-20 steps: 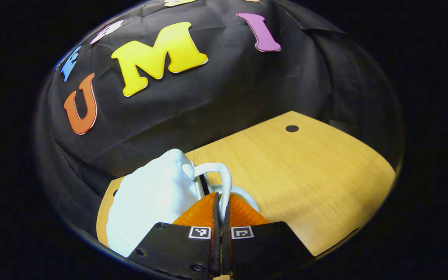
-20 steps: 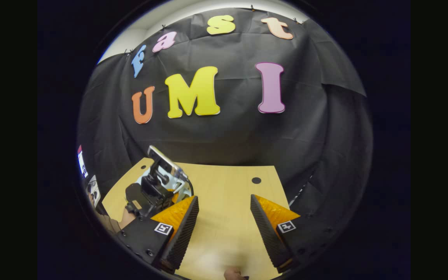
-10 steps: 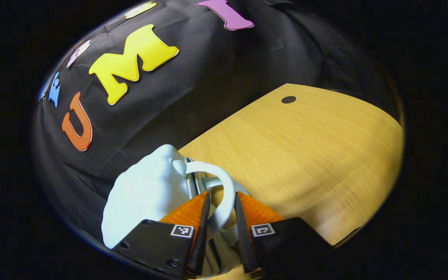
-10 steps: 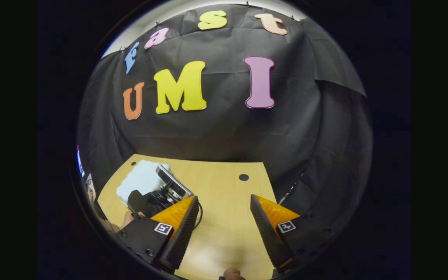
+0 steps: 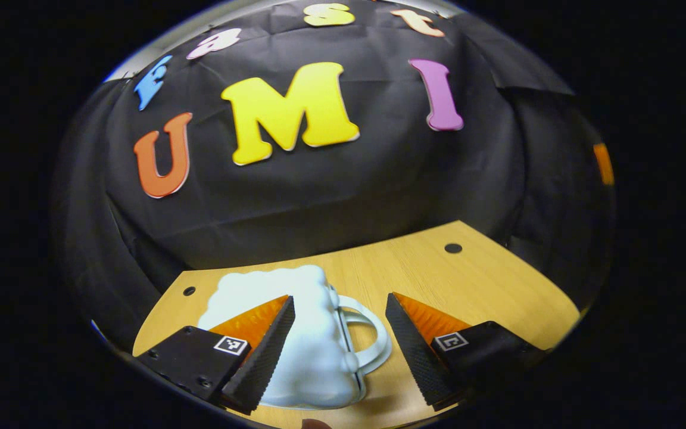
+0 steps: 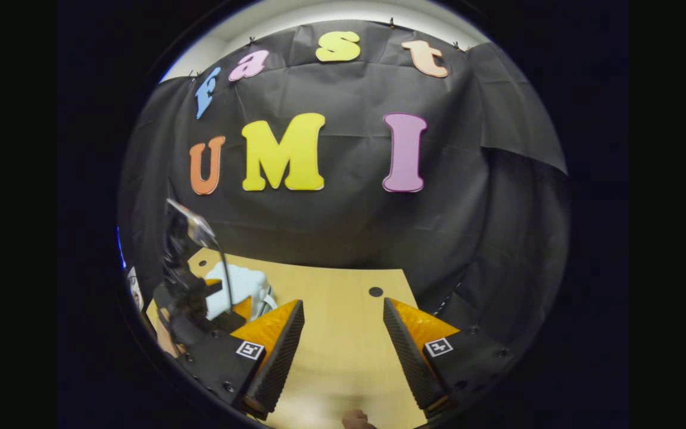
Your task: First open the suitcase, pack the skin care products into it, and then close the suitcase.
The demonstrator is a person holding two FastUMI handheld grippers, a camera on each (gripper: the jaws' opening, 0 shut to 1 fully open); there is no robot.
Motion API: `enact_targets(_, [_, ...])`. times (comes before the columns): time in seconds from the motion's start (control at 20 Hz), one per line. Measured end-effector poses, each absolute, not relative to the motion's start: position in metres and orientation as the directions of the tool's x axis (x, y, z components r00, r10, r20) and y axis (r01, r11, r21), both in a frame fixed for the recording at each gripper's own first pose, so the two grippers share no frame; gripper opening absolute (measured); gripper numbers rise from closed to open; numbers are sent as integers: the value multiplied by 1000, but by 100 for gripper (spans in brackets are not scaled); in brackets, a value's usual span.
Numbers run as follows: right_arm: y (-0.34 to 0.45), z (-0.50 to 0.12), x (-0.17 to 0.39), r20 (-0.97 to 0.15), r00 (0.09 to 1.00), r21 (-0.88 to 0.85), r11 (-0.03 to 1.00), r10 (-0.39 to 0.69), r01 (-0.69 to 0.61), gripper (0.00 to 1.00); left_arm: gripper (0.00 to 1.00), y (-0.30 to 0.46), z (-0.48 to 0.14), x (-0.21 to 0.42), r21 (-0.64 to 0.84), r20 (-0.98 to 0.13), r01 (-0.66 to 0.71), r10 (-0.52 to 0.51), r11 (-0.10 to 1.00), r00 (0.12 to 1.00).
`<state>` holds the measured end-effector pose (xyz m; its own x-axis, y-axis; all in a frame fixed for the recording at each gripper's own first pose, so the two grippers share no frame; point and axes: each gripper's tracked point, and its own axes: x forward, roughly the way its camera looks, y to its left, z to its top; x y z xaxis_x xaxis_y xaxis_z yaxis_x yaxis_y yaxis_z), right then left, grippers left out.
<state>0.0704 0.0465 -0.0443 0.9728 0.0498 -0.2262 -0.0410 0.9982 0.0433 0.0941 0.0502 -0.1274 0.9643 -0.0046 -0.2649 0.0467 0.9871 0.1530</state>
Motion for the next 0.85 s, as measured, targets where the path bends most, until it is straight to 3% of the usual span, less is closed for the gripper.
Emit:
enact_targets(0.2, [108, -35, 63, -183, 980, 44, 997, 73, -66, 79, 99, 117, -58, 53, 154, -154, -23, 47, 988, 987])
enact_targets(0.5, [194, -24, 46, -122, 985, 14, 993, 120, -119, 79, 100, 190, 6, -6, 95, -72, -66, 73, 993, 995])
enact_targets(0.85, [218, -3, 34, -54, 993, 67, 993, 101, -97, 79, 98, 205, 43, -24, 113, -1, -29, 29, 993, 1000])
